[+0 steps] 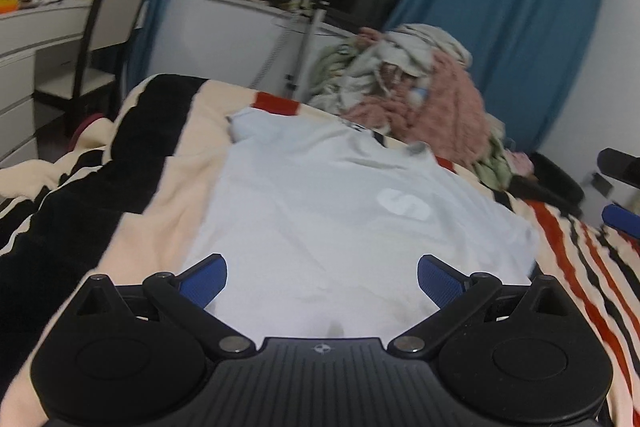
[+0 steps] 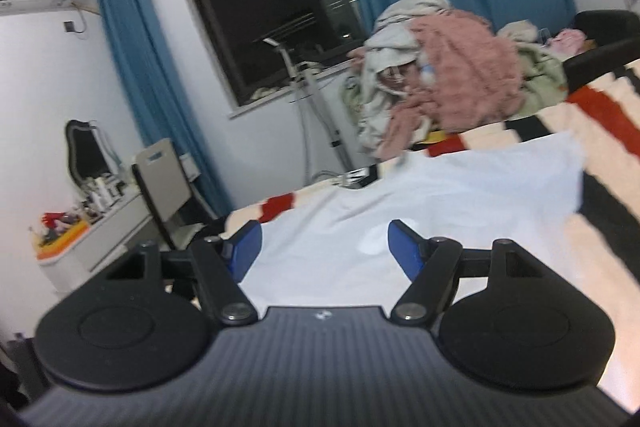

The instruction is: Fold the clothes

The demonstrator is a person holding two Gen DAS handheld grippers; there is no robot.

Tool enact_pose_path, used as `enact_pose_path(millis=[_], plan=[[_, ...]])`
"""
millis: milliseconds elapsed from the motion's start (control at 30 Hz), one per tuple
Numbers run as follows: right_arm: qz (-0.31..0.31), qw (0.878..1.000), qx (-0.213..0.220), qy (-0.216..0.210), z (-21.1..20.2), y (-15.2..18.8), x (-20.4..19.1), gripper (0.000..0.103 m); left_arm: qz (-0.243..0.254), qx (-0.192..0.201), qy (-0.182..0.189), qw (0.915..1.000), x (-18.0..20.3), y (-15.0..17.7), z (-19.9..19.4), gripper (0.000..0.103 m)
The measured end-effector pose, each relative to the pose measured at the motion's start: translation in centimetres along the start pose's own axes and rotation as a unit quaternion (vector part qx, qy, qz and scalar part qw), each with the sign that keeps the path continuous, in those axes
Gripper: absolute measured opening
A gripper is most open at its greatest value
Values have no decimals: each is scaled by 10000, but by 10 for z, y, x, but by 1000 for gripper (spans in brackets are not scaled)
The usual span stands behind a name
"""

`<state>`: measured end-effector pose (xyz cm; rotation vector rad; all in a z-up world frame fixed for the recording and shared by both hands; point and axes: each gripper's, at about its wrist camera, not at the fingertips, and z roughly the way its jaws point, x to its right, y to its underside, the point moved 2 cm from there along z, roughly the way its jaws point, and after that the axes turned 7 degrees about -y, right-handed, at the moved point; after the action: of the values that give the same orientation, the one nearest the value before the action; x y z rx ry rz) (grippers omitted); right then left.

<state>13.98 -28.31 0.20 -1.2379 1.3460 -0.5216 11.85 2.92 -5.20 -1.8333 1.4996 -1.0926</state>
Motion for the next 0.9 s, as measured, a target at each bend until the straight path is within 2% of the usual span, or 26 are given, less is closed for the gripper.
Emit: enact_pose_path(millis=[100,167,233,333,400,467,500,600,667,700,733,767,833,900], plan=[[-112,9998,-115,-95,11,17,6,71,-104,63,-211,9997,-4,-20,24,102],[-289,9993,-226,16,19,32,21,71,-17,164,-243,9996,-1,-38,46,102],[-501,9970,-477,361,32,48,40,72,89,224,-299,9993,3,-57,72,102],[-15,9943,-888,585,51,58,72,73,139,88,-523,9985,6,-85,125,102],[544,9933,-920,449,59,55,87,73,12,8,-654,9979,3,-99,158,101],[648,9934,-903,296,65,55,88,73,-33,-43,-861,9963,0,-111,189,99],[694,9933,-893,220,68,55,88,73,2,-83,-993,9950,-1,-115,203,95],[801,9904,-1124,-9,77,66,88,73,249,-223,-1356,9902,1,-125,240,69],[889,9874,-1306,-119,83,74,90,73,472,-297,-1564,9861,4,-130,262,63],[969,9861,-1346,-116,86,75,93,73,691,-314,-1673,9830,9,-131,270,47],[1051,9848,-1382,-107,88,75,96,73,982,-356,-1744,9791,16,-130,277,19],[1175,9836,-1361,-106,88,74,99,73,1251,-434,-1830,9742,25,-129,283,6],[1387,9822,-1267,-82,85,70,106,73,1889,-352,-2106,9585,52,-125,285,3],[1477,9832,-1073,68,76,65,113,73,2683,-77,-1984,9426,89,-116,279,2]])
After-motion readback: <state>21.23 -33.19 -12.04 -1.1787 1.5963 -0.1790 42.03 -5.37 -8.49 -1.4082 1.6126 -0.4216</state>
